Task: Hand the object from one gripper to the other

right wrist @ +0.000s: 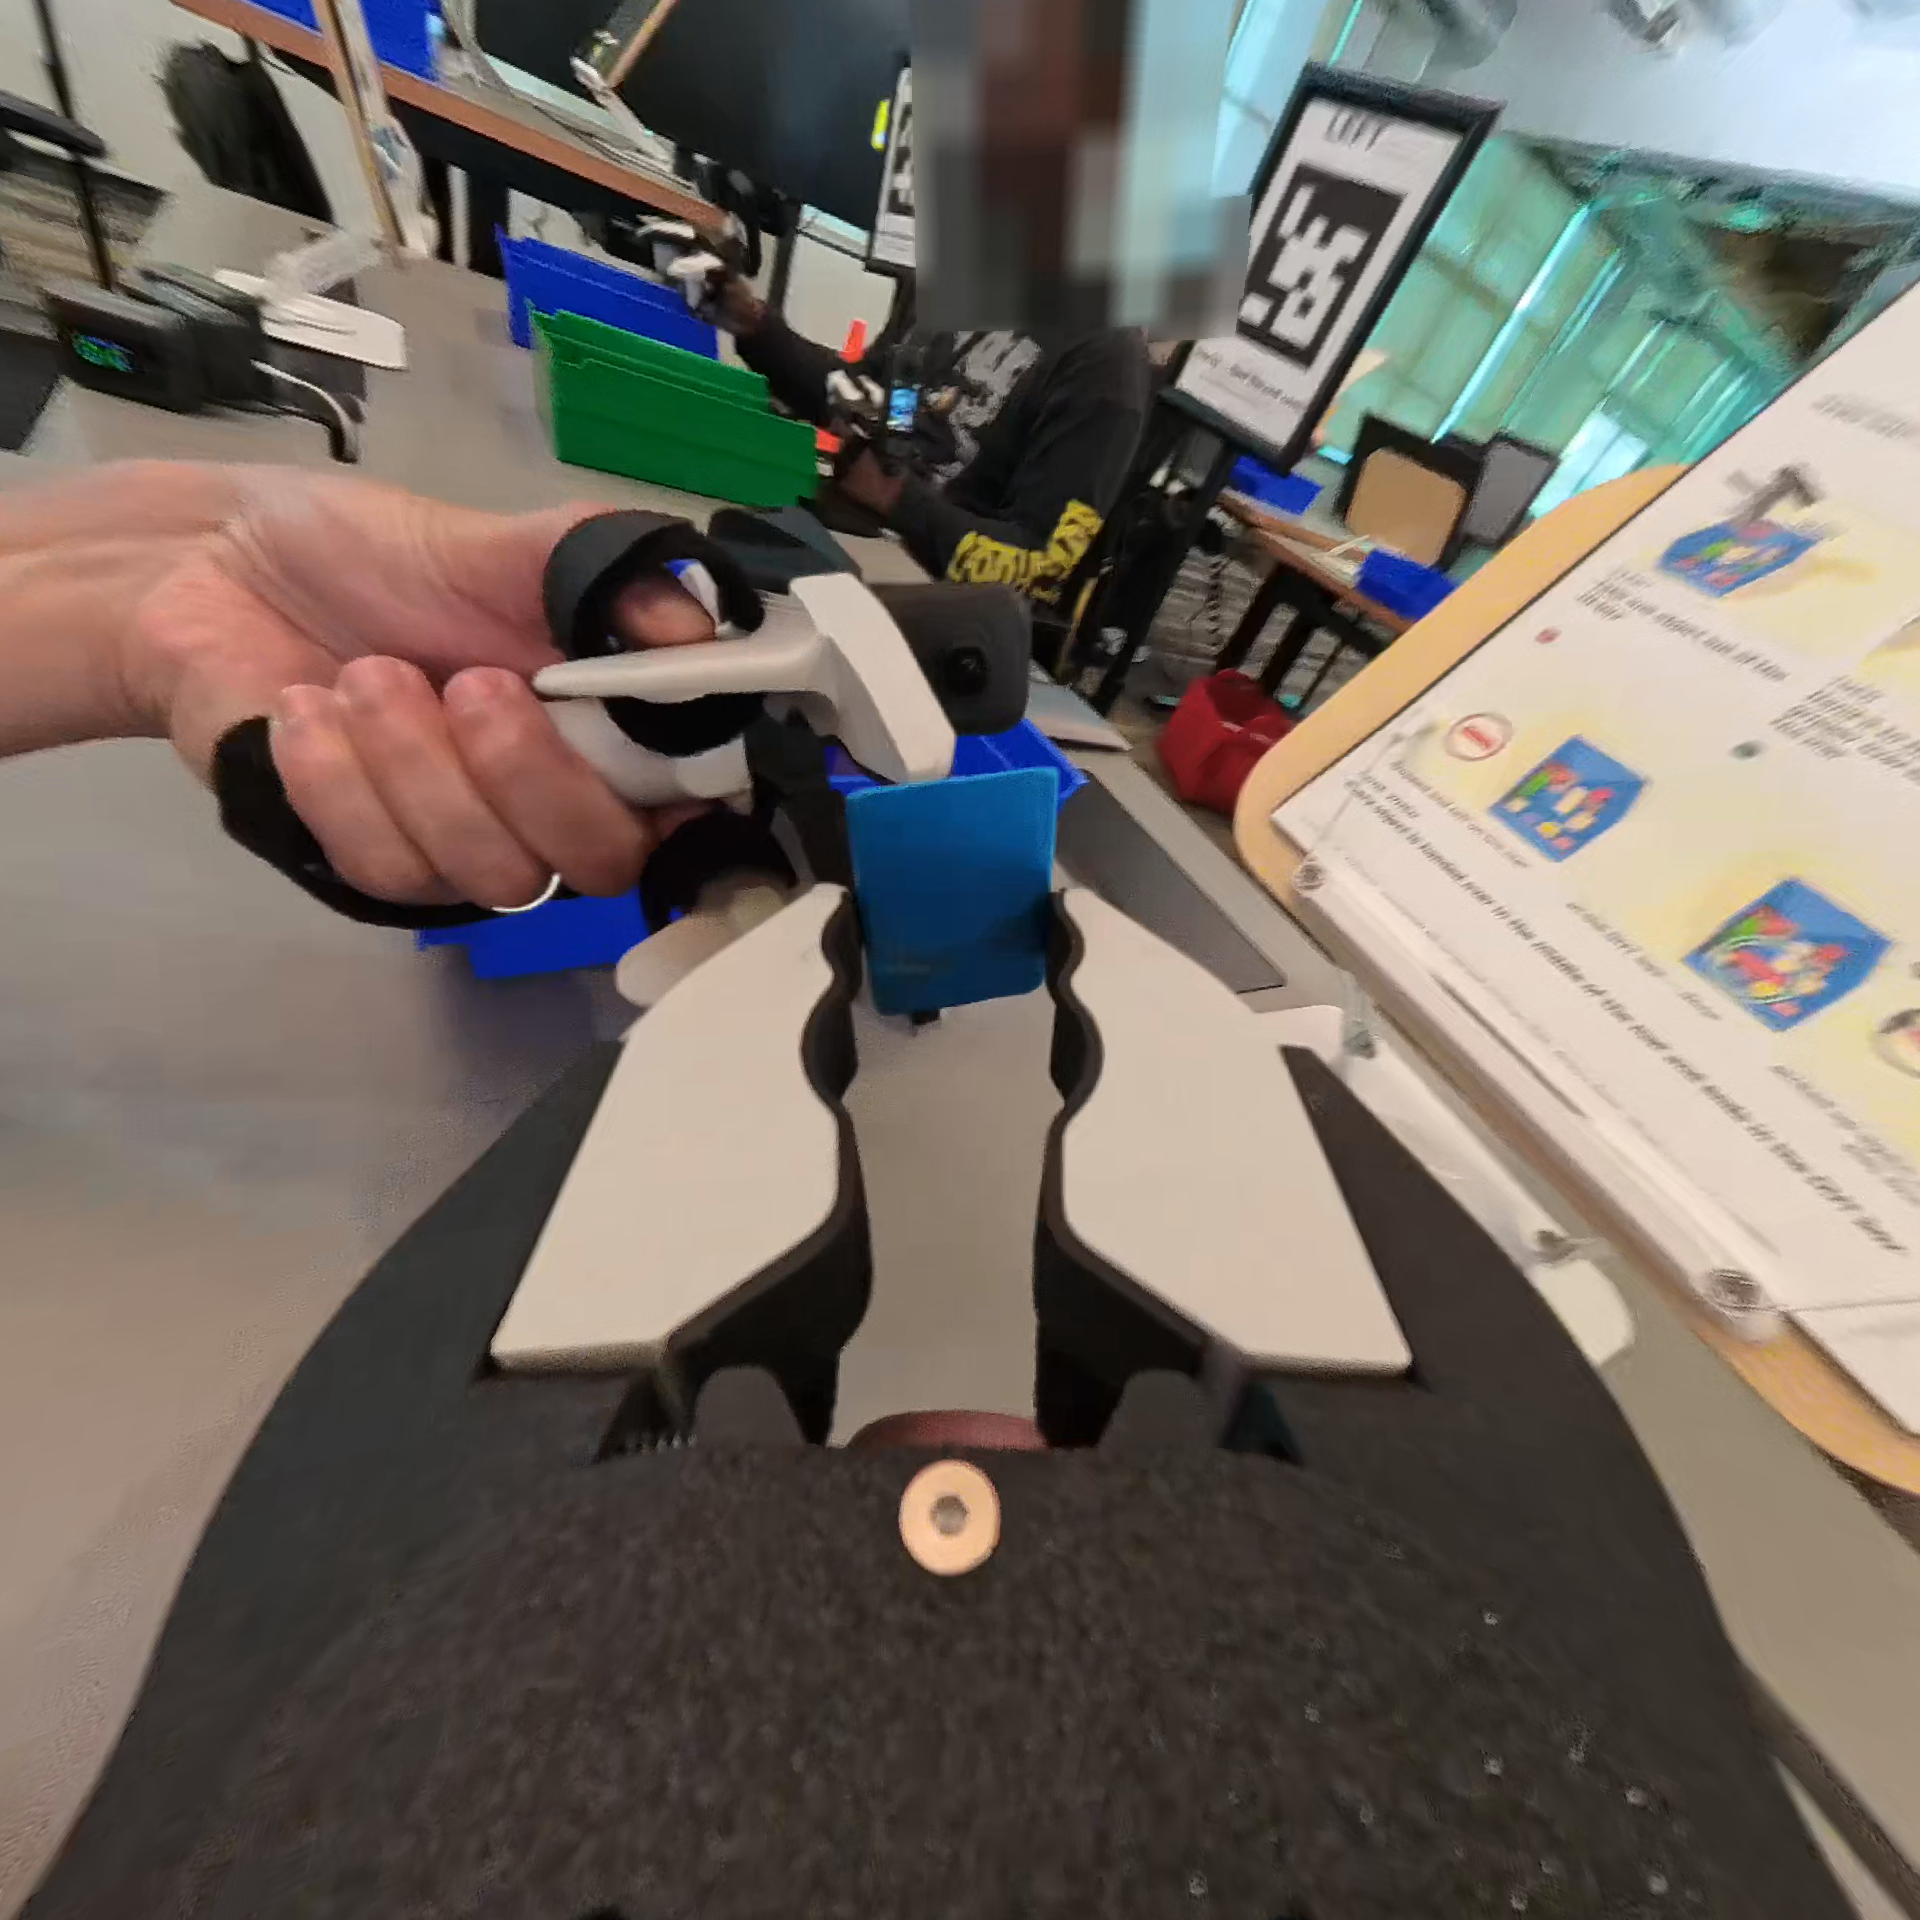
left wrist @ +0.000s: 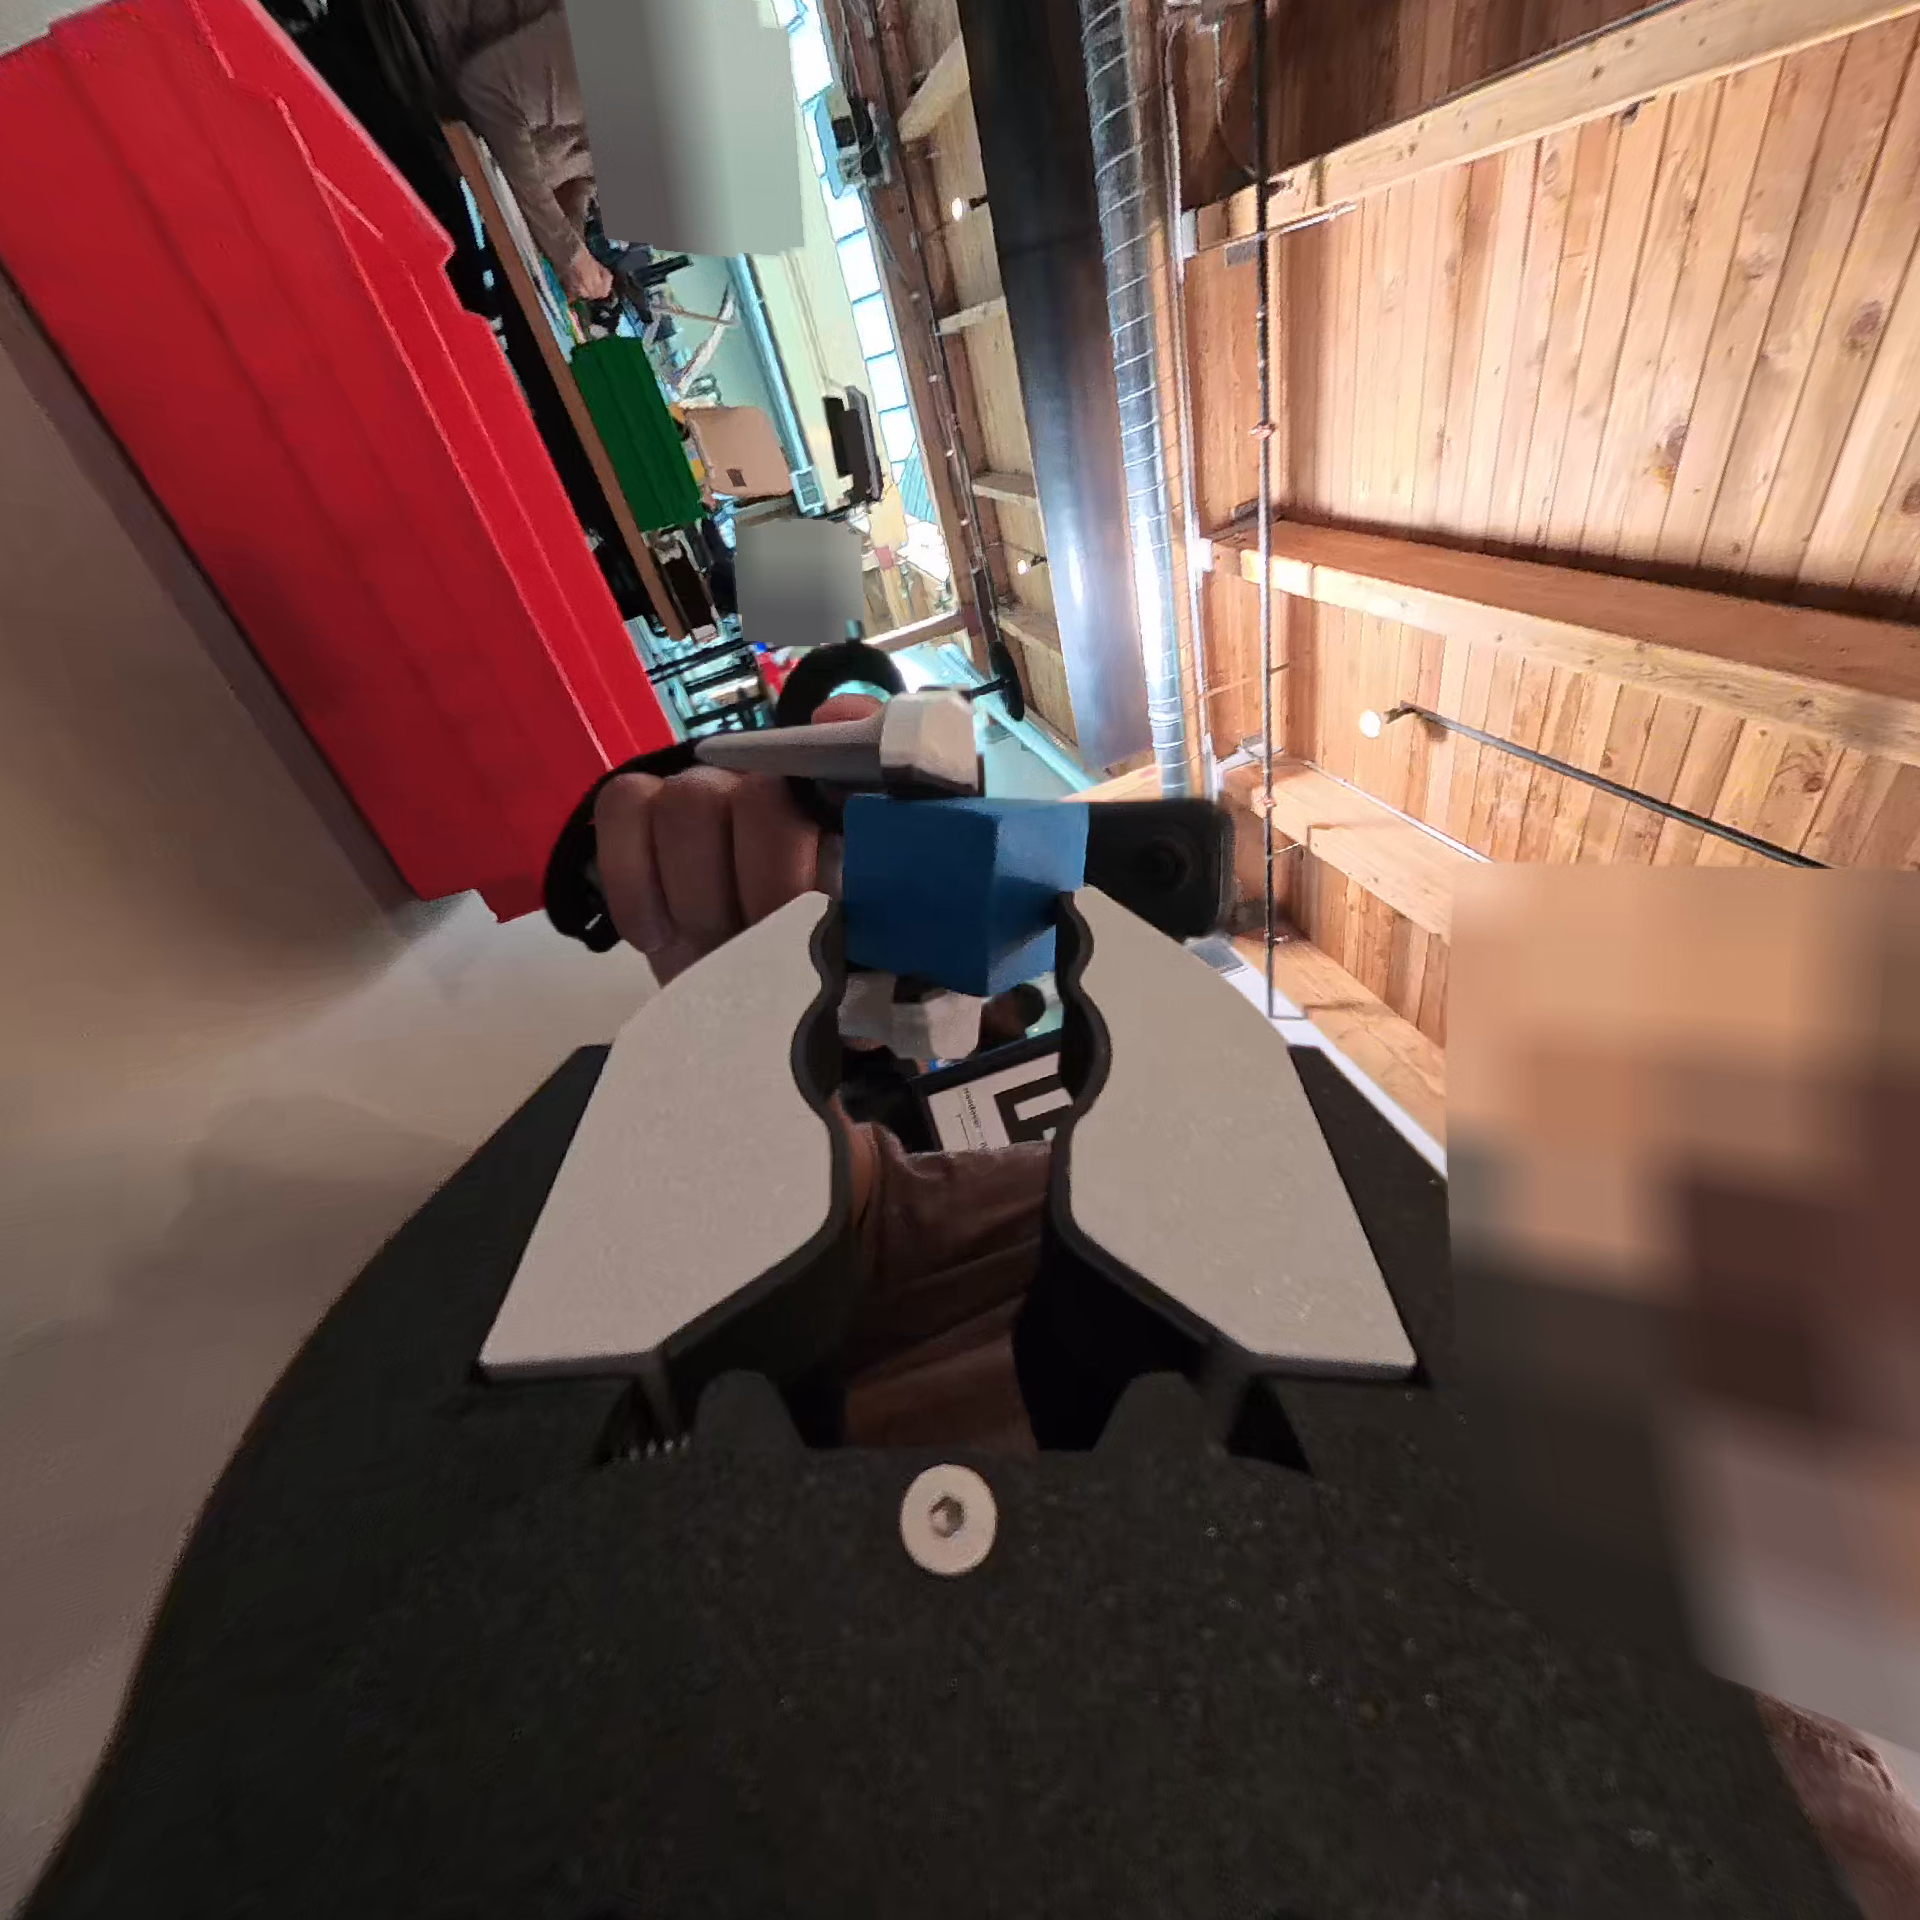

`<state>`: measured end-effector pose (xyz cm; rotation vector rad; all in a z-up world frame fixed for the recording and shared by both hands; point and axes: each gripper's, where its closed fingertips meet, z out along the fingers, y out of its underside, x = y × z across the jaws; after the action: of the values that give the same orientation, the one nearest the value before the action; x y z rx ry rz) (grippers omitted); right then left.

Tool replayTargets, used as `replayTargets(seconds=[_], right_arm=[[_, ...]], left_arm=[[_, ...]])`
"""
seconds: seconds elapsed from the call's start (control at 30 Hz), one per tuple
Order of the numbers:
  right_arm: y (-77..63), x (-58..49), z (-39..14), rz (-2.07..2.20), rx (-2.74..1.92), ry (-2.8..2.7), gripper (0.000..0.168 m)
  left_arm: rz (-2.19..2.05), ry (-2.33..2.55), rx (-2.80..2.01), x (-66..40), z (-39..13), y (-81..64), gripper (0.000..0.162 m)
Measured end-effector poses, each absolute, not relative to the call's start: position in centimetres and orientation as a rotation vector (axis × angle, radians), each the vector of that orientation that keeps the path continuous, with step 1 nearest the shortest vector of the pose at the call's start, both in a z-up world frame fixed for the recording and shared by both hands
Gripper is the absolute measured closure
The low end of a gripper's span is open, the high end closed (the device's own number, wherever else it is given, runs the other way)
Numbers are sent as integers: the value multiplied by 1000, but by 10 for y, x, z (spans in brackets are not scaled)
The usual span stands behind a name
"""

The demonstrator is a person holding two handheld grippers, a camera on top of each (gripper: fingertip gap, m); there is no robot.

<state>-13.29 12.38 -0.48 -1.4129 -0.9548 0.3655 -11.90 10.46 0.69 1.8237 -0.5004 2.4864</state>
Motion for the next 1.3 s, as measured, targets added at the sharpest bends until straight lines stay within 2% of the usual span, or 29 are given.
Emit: replayTargets(seconds=[0.17, 0.23, 0.37, 0.5, 0.63, 0.8, 0.9, 1.03, 1.3], right_arm=[[111, -126, 8, 408, -1370, -925, 135], [102, -117, 18, 428, -1363, -891, 135], [84, -59, 46, 348, -1406, -797, 134], [83, 60, 47, 124, -1653, -691, 135], [86, 186, -8, -152, -2114, -546, 134], [85, 275, -73, -393, -2506, -278, 134], [84, 270, -107, -290, -2692, -203, 134], [80, 277, -145, -359, -2929, -138, 134], [65, 287, -182, -518, -3264, -191, 134]], left_arm=[[2501, -554, 1748, -119, 15, 90, 122], [2490, -654, 1854, -125, 11, 82, 99], [2431, -1061, 2123, -151, -12, 43, 99], [2335, -1289, 2440, -177, -42, 16, 101], [2325, -1332, 2656, -192, -57, 10, 104], [2397, -1264, 2637, -195, -58, 6, 107], [2377, -1307, 2645, -195, -57, 6, 108], [2354, -1347, 2660, -198, -56, 6, 108], [2395, -1359, 2646, -209, -52, 1, 108]])
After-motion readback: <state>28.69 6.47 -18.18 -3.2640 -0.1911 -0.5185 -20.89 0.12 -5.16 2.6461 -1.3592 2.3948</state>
